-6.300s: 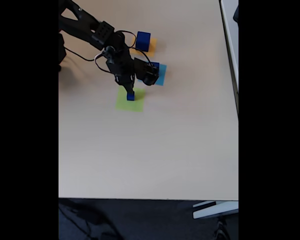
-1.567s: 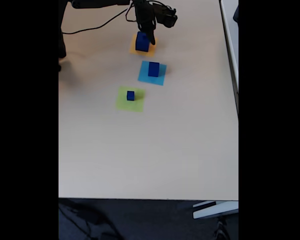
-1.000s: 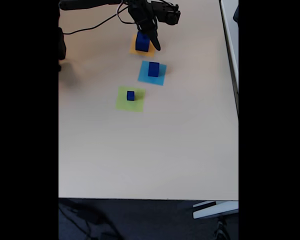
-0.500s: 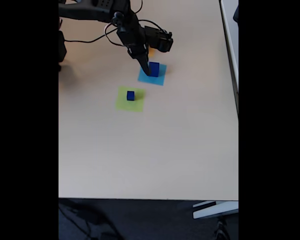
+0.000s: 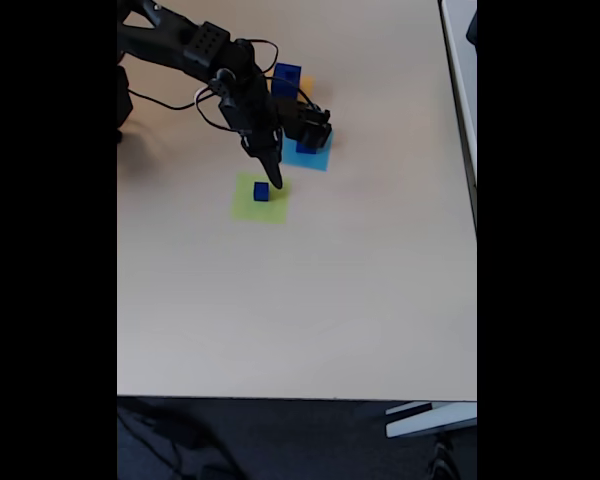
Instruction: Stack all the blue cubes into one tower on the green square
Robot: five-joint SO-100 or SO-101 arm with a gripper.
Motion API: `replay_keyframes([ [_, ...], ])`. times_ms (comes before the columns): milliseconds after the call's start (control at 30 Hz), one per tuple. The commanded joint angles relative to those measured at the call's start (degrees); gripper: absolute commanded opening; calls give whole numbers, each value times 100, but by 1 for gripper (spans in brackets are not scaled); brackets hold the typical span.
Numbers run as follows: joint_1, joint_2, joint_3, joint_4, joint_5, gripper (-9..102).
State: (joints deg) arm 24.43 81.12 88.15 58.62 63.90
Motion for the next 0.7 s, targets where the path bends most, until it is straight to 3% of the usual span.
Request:
replay_keyframes([
  [0, 70, -26, 79, -211, -70, 25],
  [667, 141, -404, 211, -422, -193, 24],
])
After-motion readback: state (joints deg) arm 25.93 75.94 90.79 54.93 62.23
